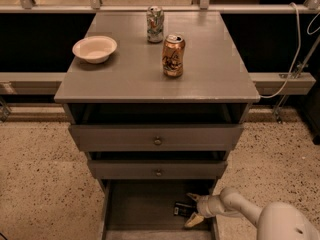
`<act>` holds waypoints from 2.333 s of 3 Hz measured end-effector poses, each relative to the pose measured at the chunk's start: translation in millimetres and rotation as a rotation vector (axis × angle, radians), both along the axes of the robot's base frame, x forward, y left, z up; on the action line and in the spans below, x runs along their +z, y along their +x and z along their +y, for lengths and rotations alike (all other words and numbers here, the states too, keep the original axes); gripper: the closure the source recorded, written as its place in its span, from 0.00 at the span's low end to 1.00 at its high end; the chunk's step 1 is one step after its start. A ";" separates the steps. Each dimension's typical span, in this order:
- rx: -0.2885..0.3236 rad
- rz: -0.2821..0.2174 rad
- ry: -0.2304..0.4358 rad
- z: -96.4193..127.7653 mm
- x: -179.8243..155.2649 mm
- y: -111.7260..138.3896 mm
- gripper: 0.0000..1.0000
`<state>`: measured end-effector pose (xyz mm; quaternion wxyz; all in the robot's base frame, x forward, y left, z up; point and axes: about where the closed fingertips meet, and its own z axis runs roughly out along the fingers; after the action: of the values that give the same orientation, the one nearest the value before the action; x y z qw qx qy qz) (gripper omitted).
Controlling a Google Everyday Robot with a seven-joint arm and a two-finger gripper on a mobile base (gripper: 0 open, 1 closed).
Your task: Pick rxbar chocolate from bottom drawer and place on counter
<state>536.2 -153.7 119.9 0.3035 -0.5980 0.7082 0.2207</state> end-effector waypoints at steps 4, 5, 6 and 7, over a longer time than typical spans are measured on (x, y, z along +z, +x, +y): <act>0.000 0.000 0.000 0.2 0.5 -0.1 0.00; 0.000 0.000 0.000 0.2 0.7 -0.1 0.03; 0.000 0.000 0.000 0.2 0.7 -0.1 0.10; 0.000 0.000 0.000 0.2 0.7 -0.1 0.11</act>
Offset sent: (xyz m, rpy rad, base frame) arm -0.0007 0.0204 -0.0232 -0.4190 0.1045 0.0762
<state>536.0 -153.5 120.6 0.3035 -0.5981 0.7081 0.2208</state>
